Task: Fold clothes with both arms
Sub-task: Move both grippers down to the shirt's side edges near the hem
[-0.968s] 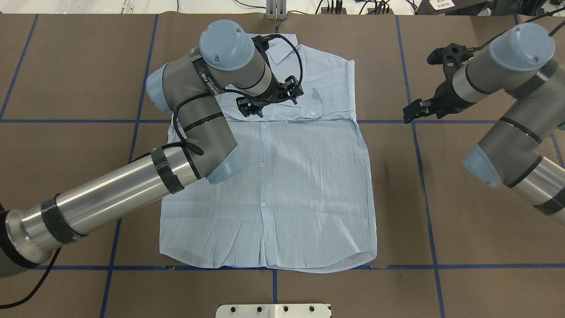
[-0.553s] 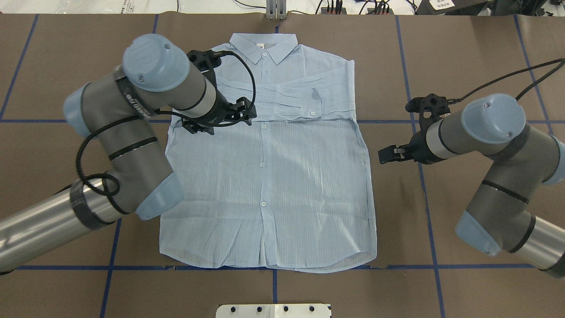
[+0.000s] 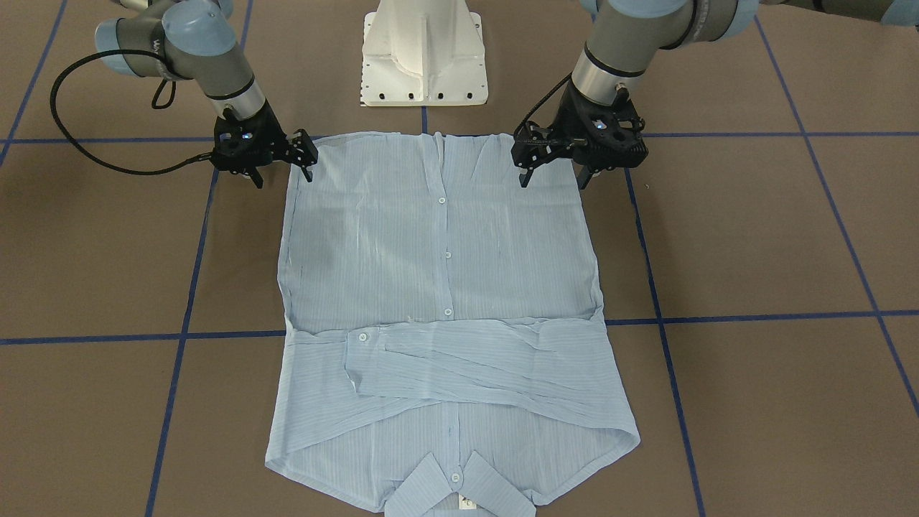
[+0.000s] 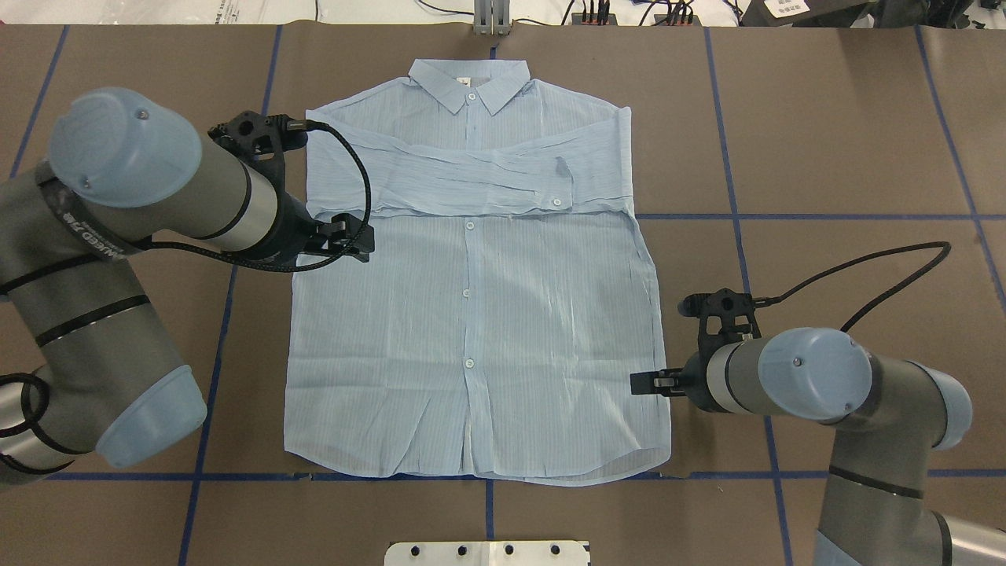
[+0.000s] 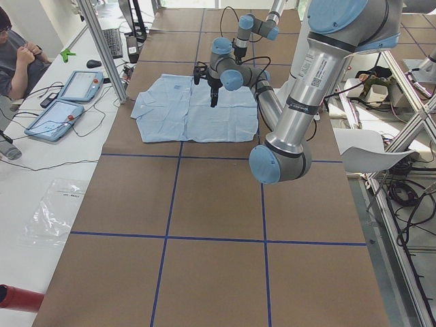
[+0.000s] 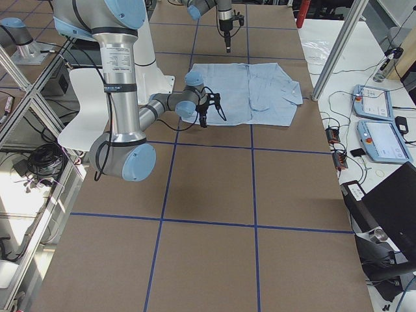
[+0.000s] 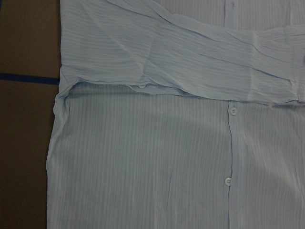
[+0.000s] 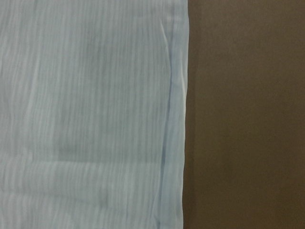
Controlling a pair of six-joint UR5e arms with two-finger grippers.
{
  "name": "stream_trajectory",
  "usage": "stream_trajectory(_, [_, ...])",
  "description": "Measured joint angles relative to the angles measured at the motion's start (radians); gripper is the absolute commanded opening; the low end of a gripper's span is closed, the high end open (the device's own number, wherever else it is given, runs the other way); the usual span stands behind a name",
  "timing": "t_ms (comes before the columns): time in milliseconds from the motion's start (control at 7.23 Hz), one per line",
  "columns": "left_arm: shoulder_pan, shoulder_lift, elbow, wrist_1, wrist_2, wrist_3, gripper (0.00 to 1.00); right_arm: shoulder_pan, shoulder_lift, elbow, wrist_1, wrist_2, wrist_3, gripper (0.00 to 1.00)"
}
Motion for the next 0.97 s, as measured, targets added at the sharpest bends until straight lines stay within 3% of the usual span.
stream_trajectory(277, [0.001, 0.012, -0.024, 0.002, 0.002, 0.002, 0.99, -0.057, -0.020, 0.023, -0.049, -0.038, 0.021, 0.99])
stream_trajectory(692, [0.003, 0.005, -0.030, 0.002, 0.004, 0.002, 0.98, -0.094, -0.004, 0.101, -0.222, -0.029, 0.024, 0.94])
stream_trajectory(968, [0.004, 0.002, -0.030, 0.002, 0.006, 0.002, 0.98, -0.108, 0.033, 0.068, -0.235, -0.011, 0.022, 0.82])
